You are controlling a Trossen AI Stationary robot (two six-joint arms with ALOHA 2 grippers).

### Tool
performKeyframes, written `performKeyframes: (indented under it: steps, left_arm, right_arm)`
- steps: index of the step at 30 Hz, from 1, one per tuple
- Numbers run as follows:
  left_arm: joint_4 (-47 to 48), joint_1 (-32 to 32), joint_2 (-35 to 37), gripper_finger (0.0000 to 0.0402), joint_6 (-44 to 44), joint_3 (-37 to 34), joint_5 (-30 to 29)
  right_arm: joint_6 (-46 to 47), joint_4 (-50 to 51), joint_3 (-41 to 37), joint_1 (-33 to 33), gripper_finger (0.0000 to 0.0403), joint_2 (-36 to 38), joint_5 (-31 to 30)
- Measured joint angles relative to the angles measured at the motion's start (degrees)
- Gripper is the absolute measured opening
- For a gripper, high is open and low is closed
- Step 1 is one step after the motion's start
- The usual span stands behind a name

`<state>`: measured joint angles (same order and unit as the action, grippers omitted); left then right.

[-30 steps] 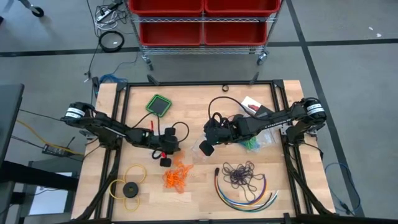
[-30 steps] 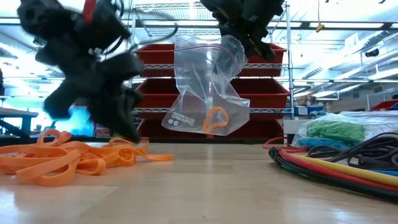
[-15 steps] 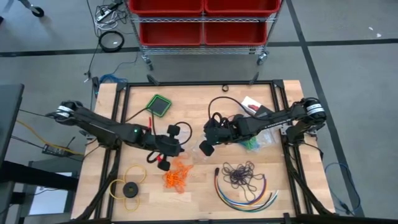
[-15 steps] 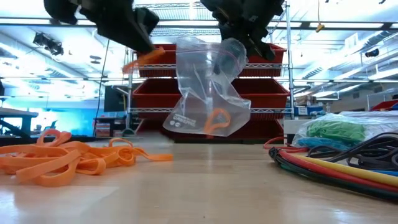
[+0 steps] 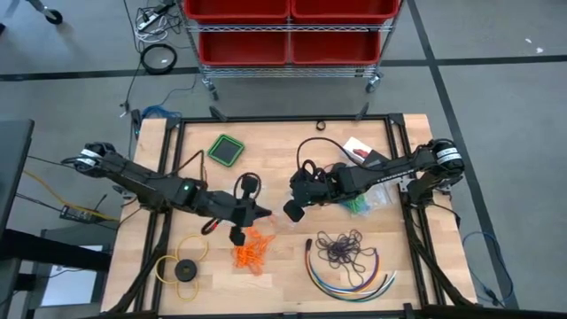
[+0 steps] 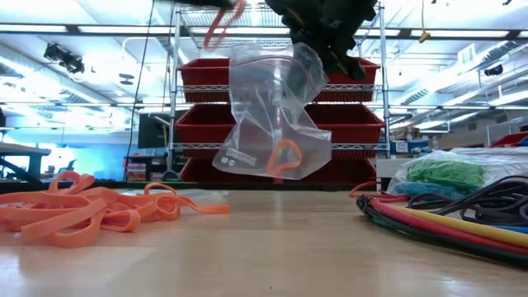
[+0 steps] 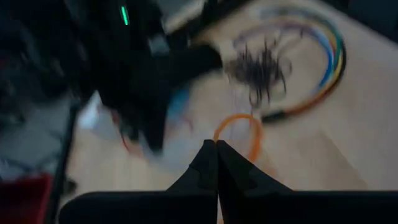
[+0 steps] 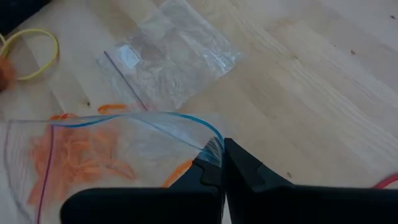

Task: Sort rubber bands
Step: Put the orange rubber band into the transparent zip bag

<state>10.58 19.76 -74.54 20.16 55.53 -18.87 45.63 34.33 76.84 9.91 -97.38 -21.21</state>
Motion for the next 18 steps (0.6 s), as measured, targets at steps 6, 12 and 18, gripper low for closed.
performKeyframes:
  steps: [6, 12, 18]
  left_arm:
    - [-14.0, 1.5, -2.0, 0.0, 8.9, -0.2, 0.1]
    - [-20.1, 0.6, -7.3, 0.0, 11.2, -0.4, 0.8]
    - [-18.1, -0.8, -12.7, 0.0, 14.7, -0.5, -2.0]
  right_arm:
    - [0.9, -0.8, 0.0, -0.3, 0.0, 0.0, 1.0]
    - [0.8, -1.7, 0.0, -0.3, 0.0, 0.0, 2.5]
    - [0.4, -1.7, 0.0, -0.3, 0.0, 0.0, 3.2]
